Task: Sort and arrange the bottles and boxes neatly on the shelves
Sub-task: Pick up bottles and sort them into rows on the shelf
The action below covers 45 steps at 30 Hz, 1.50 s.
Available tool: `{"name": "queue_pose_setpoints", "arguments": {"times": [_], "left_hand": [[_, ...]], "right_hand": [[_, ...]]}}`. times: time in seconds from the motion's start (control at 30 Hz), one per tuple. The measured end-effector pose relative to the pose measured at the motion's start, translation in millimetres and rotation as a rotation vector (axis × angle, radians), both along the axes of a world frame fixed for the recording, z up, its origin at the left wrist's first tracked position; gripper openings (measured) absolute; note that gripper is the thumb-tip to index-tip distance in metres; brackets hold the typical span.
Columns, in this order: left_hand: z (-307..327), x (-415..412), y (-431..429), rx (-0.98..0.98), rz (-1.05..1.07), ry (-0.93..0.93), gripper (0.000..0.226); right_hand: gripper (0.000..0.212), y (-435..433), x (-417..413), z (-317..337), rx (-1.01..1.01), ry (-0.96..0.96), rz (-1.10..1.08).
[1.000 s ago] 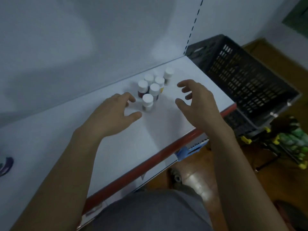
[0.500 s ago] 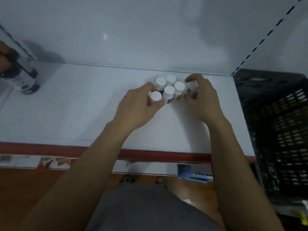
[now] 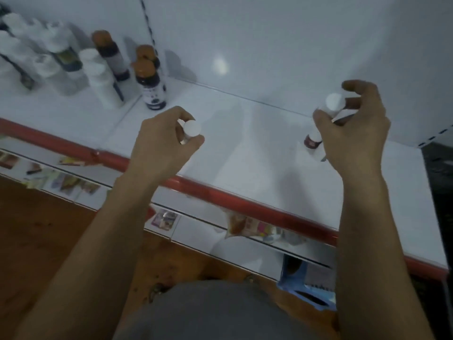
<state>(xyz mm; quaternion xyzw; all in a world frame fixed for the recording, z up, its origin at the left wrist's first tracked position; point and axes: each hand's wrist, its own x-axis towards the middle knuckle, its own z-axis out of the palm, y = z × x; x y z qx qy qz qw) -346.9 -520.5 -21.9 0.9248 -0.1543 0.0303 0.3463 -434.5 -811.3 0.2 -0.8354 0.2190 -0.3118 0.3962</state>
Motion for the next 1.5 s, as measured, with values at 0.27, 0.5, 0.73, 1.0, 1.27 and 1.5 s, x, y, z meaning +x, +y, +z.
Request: {"name": "queue_pose_setpoints", "arguments": {"times": [0.27, 0.5, 0.73, 1.0, 1.27, 1.5], "left_hand": [[5.1, 1.9, 244.0, -0.007, 0.248, -0.082, 0.028], [5.3, -9.5, 426.4, -0.037, 0.509, -0.094, 0.036], [-23.6, -11.4, 564.9, -0.056, 0.75, -0.063, 0.026], [-40.5, 61.2, 709.8, 0.014, 0.943, 0.028, 0.019], [-1.8, 172.4, 850.3, 0.036, 1.052, -0.019, 0.022], [-60.3, 212.9, 968.8, -0.028, 1.149, 0.146, 0.025]], "right_hand": [[0.027, 231.2, 85.8, -14.8, -0.082, 0.123, 0.317], [0.024, 438.0, 159.3, -9.6, -0.153, 0.108, 0.693], [0.021, 604.1, 238.0, -14.9, -0.409, 0.422, 1.275], [0.023, 769.4, 358.3, -44.8, -0.477, 0.536, 1.548], [0.025, 933.0, 482.4, -10.0, -0.449, 0.405, 1.59], [0.021, 1053.7, 534.6, -29.8, -0.423, 0.406, 1.662]]}}
